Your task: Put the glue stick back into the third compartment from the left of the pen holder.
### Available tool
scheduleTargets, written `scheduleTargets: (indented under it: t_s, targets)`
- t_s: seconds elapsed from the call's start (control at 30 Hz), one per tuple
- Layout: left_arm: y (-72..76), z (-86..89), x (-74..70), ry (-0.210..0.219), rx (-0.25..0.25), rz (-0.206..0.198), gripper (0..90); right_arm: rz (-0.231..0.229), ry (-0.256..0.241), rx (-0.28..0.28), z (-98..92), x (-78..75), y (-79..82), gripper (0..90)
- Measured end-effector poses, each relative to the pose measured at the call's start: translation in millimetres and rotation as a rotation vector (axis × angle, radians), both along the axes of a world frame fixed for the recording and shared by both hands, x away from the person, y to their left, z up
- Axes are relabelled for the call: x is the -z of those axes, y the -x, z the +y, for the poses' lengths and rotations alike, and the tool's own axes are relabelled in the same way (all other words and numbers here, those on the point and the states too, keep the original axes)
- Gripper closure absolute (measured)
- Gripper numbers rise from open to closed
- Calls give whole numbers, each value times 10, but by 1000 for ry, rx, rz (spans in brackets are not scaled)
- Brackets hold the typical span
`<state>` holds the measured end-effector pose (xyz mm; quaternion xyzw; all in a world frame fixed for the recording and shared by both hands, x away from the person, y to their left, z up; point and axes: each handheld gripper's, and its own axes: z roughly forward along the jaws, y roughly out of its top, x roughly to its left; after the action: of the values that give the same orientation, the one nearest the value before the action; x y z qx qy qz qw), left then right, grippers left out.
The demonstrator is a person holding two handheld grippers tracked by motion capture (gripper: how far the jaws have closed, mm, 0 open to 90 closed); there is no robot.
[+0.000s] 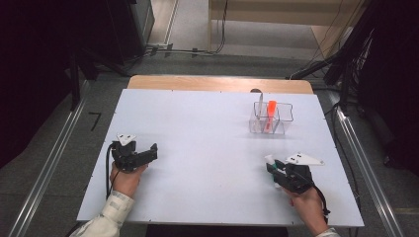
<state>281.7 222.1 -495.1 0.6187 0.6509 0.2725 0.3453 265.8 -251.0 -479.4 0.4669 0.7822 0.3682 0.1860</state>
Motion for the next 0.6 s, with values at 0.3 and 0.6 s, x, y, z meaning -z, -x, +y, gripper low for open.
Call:
scheduleTargets:
  t_s: [0.3,0.6]
  targets:
    - [1,5,-3,-1,-1,-1,89,-9,-2,4,-2,-6,10,637]
    - [2,5,-4,1,-1,-2,89,-59,-31,11,-34,-30,26,637]
